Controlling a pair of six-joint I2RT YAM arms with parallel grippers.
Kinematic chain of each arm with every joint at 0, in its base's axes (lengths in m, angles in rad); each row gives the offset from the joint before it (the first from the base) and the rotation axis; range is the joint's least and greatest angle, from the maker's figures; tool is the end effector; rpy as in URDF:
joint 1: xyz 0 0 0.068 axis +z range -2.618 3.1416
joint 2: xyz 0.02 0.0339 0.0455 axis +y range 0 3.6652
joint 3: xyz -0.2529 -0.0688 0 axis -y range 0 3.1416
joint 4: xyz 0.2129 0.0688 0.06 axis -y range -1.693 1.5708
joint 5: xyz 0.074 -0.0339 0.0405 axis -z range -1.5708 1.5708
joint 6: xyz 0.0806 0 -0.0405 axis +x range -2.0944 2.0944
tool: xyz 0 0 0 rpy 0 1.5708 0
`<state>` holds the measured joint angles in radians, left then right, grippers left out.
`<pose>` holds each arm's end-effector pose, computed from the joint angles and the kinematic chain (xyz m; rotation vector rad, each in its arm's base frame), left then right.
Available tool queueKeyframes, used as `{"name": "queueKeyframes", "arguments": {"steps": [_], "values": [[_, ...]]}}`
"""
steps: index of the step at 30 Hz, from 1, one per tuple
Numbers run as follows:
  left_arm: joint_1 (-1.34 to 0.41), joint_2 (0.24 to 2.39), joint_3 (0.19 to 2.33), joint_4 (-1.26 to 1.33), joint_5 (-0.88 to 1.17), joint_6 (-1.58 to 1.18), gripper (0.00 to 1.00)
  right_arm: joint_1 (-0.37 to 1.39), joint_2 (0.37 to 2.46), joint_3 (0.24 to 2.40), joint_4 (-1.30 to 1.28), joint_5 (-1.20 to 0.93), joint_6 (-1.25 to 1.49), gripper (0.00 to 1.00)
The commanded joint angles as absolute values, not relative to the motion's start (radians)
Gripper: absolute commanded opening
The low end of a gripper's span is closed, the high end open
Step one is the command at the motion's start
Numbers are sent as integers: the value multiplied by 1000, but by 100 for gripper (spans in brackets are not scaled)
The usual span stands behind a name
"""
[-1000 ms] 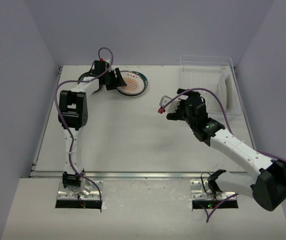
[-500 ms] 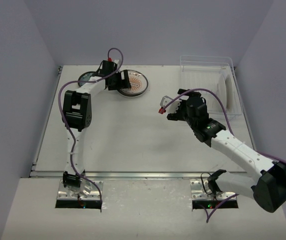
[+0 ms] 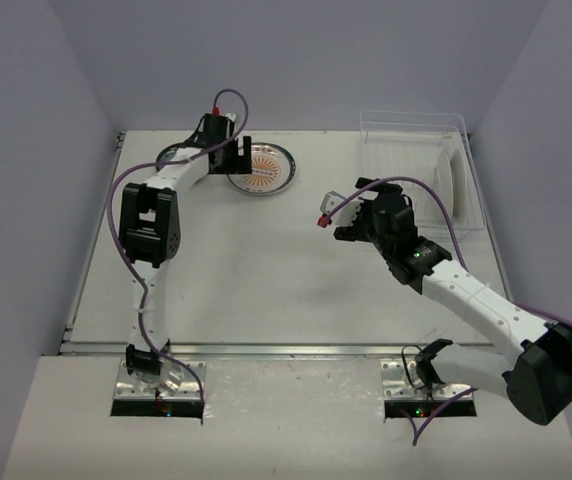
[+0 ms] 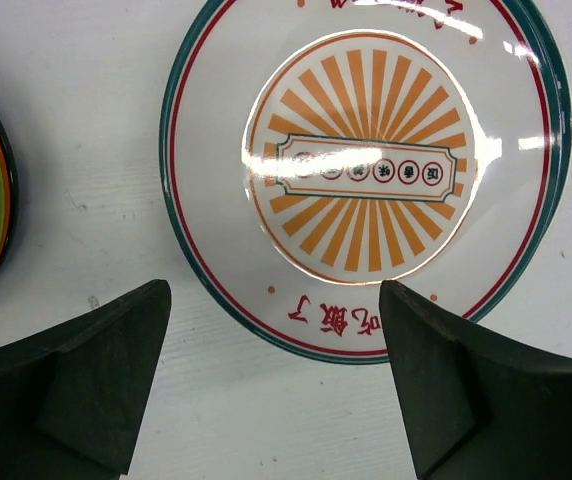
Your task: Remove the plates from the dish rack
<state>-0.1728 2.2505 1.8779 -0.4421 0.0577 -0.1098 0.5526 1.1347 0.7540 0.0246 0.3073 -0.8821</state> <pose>0.4968 -0.0914 0.1762 0.1028 2.3911 -0.2022 0.2464 0.1233 0.2667 -1.1137 1.5930 -0.5155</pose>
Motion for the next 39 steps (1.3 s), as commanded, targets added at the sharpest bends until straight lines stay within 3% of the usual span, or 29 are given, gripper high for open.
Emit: {"name": "queueKeyframes", "arguments": {"steps": [1, 11, 21, 33, 39], "values": [[-209, 2167, 1934, -447, 14, -68, 83, 549, 1113, 760, 58, 316, -856, 99], [-238, 2062, 1853, -425, 46, -55, 83, 501, 1128, 812, 18, 347, -754, 99], [-255, 1654, 1539, -262, 6, -21, 82, 161, 1220, 1116, -320, 144, -283, 98], [-265, 1455, 1340, -273, 22, -22, 82, -138, 1387, 1290, -431, -71, -110, 68], [-280, 1462, 1331, -275, 29, -40, 82, -172, 1442, 1313, -430, -77, -130, 65]]}}
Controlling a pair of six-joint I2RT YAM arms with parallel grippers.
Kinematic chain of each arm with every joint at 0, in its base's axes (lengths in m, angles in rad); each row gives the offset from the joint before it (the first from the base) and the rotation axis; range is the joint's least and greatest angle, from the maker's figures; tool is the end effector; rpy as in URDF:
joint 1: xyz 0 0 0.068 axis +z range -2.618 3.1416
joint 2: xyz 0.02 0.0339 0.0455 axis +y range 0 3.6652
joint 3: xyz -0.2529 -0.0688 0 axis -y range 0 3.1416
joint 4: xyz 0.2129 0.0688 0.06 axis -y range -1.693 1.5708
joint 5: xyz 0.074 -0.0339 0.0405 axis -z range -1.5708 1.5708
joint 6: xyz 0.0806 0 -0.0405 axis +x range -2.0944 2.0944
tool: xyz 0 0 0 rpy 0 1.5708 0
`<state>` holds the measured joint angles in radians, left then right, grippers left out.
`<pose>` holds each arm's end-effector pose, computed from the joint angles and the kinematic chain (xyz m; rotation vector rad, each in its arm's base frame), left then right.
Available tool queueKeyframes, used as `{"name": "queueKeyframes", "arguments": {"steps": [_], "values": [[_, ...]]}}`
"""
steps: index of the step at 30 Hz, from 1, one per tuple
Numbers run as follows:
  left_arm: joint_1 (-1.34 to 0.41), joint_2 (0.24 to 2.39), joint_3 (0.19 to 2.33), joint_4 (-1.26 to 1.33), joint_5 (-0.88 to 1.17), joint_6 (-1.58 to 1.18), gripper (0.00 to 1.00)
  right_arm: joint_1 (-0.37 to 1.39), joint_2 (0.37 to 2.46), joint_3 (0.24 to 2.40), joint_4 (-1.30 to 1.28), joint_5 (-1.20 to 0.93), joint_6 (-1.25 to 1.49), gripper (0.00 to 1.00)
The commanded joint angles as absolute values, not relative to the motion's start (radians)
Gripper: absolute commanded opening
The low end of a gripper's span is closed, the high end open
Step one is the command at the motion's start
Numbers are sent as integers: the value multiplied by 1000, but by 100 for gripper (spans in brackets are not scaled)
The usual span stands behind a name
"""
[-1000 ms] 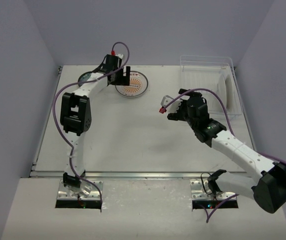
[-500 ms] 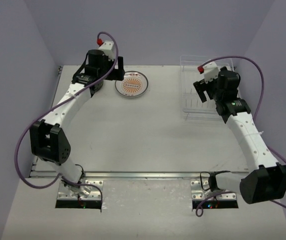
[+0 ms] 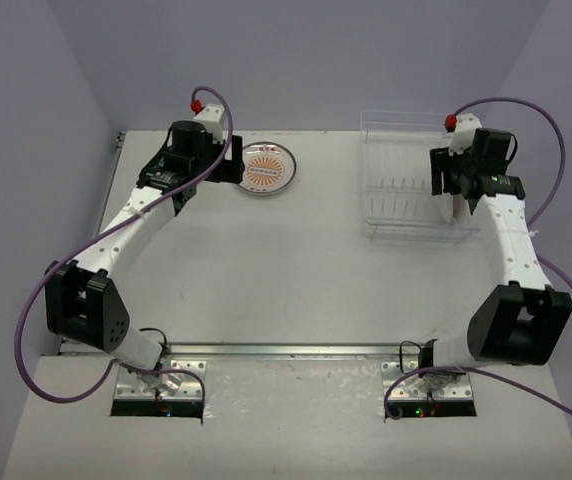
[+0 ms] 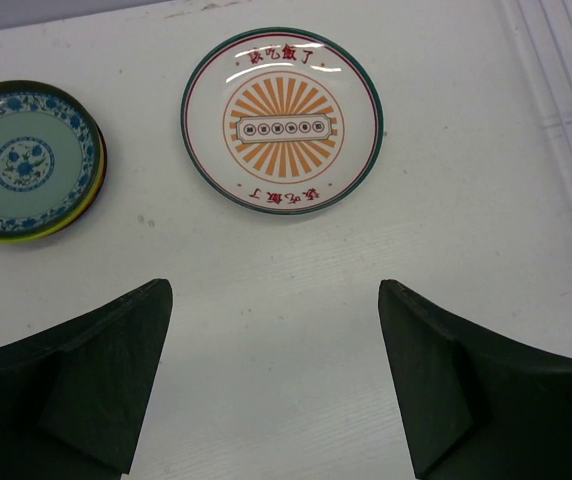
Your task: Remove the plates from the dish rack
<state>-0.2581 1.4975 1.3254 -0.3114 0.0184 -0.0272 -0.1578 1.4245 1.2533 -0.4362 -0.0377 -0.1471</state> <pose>0.3461 -0.0929 0.3165 0.2487 2.0449 -0.1958 0.3264 -0.0489 0.2983 -0.0098 2.1807 -0.1325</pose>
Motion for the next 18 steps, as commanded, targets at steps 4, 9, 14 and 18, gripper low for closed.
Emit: {"name": "queueKeyframes", "arguments": {"steps": [4, 9, 14, 18], "values": [[-290, 1475, 1344, -279, 37, -54, 82, -188, 1489, 1335, -430, -77, -141, 65], [-307, 1487, 1368, -299, 41, -66, 82, -198, 1563, 1354, -430, -93, -146, 64], [-308, 1484, 1373, -306, 40, -62, 82, -206, 1623, 1388, -430, -99, -147, 63], [-310, 1486, 1365, -306, 40, -60, 82, -209, 1663, 1401, -430, -112, -150, 59]]}}
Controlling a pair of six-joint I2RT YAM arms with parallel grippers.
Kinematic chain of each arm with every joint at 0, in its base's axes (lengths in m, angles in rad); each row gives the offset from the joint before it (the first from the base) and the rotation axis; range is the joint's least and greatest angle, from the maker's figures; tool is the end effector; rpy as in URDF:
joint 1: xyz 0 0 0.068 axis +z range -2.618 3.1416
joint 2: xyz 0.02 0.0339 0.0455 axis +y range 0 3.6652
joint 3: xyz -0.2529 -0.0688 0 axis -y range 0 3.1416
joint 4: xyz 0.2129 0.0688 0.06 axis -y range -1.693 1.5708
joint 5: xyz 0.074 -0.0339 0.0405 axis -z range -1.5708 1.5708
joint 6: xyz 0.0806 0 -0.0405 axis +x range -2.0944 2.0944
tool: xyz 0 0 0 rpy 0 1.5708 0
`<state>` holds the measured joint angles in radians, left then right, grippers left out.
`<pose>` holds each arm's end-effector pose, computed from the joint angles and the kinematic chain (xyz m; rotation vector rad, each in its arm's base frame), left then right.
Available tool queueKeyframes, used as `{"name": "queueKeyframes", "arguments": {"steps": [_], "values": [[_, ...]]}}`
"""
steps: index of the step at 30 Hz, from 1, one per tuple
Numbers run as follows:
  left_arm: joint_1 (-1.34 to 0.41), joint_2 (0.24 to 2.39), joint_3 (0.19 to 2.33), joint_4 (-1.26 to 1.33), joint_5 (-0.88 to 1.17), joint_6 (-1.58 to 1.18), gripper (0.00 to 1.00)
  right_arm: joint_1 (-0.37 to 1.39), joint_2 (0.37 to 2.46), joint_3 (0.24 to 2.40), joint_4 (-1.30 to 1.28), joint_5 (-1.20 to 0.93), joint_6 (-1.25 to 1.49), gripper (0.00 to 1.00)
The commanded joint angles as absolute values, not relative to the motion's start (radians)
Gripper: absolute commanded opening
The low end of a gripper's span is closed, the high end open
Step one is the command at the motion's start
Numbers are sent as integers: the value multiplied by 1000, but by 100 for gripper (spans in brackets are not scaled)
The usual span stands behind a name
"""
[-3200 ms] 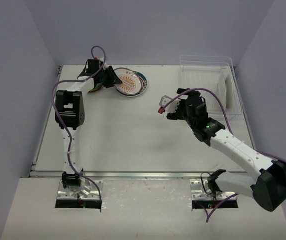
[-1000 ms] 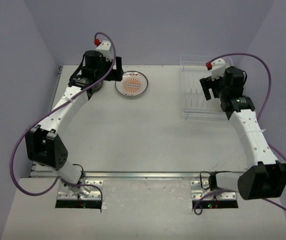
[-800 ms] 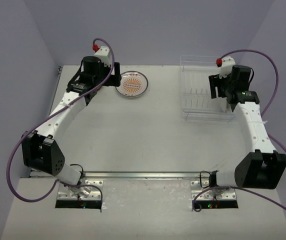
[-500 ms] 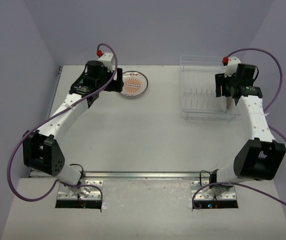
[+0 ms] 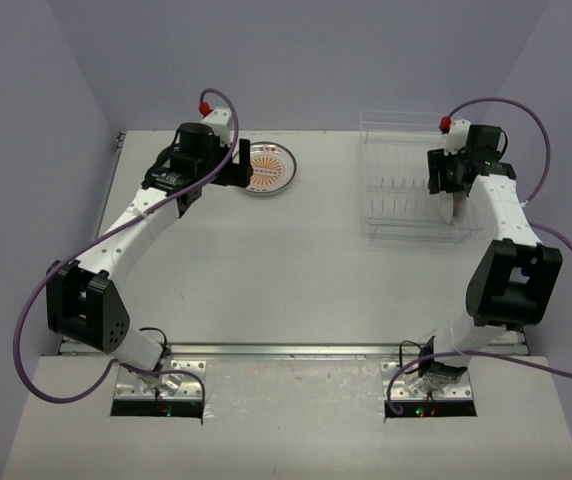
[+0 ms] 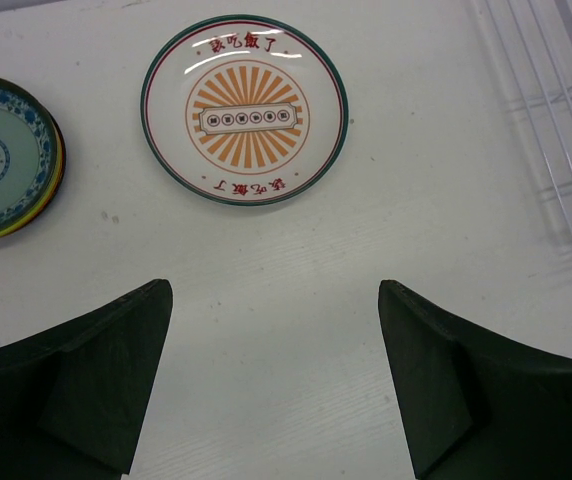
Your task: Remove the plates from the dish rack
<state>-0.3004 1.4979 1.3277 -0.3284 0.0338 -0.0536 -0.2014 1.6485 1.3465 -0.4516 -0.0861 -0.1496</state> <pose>0.3405 -0.1083 0.3149 0.2766 2.0603 -0.2520 0.3671 -0.0679 0.2540 0.0168 2.3221 -0.0770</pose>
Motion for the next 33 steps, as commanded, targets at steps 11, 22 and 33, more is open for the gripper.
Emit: {"name": "queueKeyframes", "arguments": {"steps": [11, 22, 33], "values": [[-310, 1518, 1391, -309, 53, -75, 82, -241, 1752, 1428, -430, -162, -168, 49], [-310, 1542, 1407, -314, 60, -90, 81, -242, 1718, 1467, -455, -185, -161, 8], [-310, 1545, 1422, -336, 44, -89, 88, -242, 1684, 1587, -508, -206, -126, 0]]}}
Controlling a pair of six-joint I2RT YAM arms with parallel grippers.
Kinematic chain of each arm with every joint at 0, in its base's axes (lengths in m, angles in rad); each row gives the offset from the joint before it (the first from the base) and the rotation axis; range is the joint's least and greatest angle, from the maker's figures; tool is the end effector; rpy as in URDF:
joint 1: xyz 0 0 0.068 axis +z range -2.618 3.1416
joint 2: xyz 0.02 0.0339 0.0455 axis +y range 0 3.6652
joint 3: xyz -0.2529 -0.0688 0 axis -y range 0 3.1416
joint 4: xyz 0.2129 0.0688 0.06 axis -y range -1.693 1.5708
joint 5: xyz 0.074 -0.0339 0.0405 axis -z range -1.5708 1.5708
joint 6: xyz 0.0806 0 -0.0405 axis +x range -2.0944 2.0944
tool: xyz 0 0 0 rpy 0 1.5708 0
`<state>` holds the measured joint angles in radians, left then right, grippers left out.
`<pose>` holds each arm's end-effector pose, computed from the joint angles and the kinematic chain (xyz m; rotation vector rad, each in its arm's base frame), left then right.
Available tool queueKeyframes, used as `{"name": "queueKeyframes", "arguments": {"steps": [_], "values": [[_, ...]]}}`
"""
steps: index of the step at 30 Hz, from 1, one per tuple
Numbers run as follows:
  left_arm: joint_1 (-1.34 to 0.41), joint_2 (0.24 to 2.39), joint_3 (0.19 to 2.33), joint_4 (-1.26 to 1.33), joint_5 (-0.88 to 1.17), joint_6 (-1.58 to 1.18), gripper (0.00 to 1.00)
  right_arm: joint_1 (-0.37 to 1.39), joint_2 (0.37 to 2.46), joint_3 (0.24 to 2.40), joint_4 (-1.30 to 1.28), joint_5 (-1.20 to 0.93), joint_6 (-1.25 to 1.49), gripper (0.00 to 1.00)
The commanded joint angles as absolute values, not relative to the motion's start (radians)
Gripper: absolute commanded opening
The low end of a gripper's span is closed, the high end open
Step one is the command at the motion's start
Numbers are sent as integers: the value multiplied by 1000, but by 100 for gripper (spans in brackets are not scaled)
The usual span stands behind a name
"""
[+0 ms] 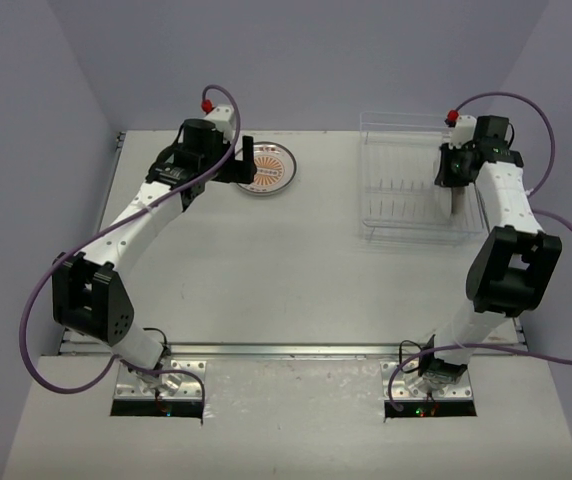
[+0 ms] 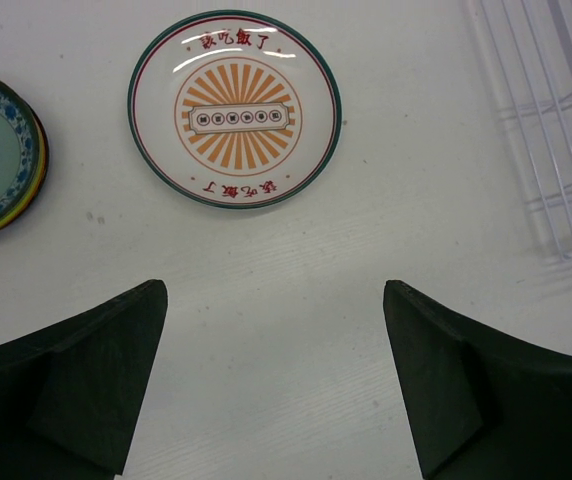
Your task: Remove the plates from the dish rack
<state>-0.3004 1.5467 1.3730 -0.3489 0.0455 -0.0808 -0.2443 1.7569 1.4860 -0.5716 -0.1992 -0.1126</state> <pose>0.3503 -0.1124 0.3115 0.2582 2.0890 -0.2775 0.3821 -0.0788 0.2487 0.0665 2.3917 0.0734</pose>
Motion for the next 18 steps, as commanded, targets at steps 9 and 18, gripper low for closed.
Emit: {"name": "queueKeyframes", "arguments": {"steps": [9, 18], "values": [[-237, 1559, 1434, -368, 113, -158, 100, -242, 1667, 1743, -532, -307, -156, 0], [-90, 1535, 1351, -271, 494, -279, 100, -39, 1494, 1677, -505, -377, -315, 0]]}}
